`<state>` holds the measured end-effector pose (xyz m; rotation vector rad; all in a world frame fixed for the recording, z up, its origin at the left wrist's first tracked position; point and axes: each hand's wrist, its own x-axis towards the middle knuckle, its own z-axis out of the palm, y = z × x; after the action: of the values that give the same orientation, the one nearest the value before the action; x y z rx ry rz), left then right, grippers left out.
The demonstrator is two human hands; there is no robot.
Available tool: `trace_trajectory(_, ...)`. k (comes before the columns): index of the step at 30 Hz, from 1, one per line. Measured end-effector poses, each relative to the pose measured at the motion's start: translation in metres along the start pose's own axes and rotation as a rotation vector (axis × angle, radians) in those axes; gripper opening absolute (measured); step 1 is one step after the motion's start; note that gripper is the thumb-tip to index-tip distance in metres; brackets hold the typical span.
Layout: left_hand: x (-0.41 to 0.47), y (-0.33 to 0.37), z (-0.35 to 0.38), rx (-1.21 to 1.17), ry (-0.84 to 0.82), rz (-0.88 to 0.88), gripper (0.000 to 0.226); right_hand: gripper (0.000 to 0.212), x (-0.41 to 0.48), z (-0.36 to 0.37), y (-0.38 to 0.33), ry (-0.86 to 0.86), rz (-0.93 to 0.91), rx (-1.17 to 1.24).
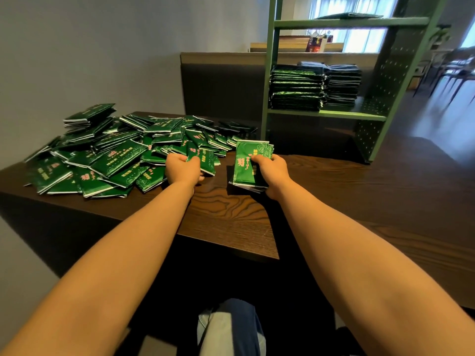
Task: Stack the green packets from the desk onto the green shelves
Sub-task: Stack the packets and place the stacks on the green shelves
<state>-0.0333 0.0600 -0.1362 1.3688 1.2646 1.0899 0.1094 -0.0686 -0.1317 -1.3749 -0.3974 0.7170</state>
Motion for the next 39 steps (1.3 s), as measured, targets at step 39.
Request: trace_trajectory(39, 0.036, 0.023, -0.047, 0.987, -0.031, 0.566, 0.068, 0.015, 0.006, 0.051, 0.012, -0.011, -0.096, -0.119)
